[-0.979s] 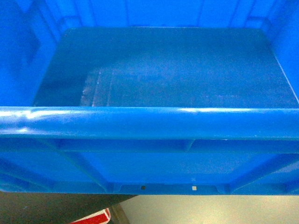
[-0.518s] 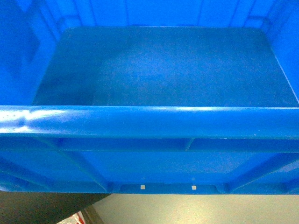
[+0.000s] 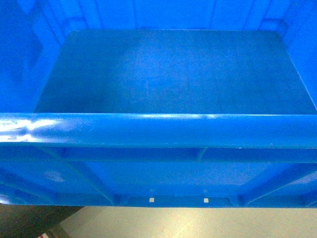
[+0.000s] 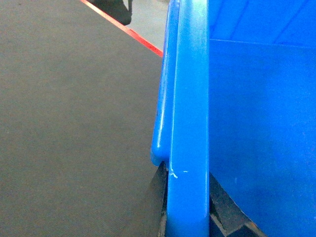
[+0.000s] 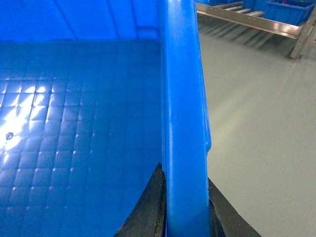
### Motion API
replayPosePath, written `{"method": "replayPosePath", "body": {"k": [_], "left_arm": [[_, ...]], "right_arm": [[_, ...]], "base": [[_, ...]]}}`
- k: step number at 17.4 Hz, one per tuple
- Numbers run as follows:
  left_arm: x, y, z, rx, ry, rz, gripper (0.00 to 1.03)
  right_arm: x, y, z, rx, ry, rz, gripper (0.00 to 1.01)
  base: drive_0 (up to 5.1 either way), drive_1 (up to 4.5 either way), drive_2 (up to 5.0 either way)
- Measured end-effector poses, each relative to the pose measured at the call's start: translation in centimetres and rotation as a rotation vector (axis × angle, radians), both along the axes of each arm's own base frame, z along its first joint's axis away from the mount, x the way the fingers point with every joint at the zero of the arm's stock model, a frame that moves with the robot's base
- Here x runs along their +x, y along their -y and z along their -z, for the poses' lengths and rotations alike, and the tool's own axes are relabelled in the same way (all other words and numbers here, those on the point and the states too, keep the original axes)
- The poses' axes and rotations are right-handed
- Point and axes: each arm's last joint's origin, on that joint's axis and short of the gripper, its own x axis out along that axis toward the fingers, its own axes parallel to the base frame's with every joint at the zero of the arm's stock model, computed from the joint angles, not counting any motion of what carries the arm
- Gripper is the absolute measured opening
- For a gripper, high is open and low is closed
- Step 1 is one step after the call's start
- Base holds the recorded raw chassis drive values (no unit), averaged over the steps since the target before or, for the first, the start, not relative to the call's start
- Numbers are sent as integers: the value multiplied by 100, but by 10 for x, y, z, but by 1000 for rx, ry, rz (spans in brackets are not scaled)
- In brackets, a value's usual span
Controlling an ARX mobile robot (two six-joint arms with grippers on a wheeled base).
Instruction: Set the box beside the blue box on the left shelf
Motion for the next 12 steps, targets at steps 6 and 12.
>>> {"method": "replayPosePath", "body": {"k": [6,12], "left_arm": [[0,0,0,0,1,0,9],[0,0,0,0,0,0,9]], "right_arm": [[0,0,0,1,3,0,10],[0,0,0,0,1,0,10]], "base": [[-164,-164,-164],[-160,-160,-160]]}}
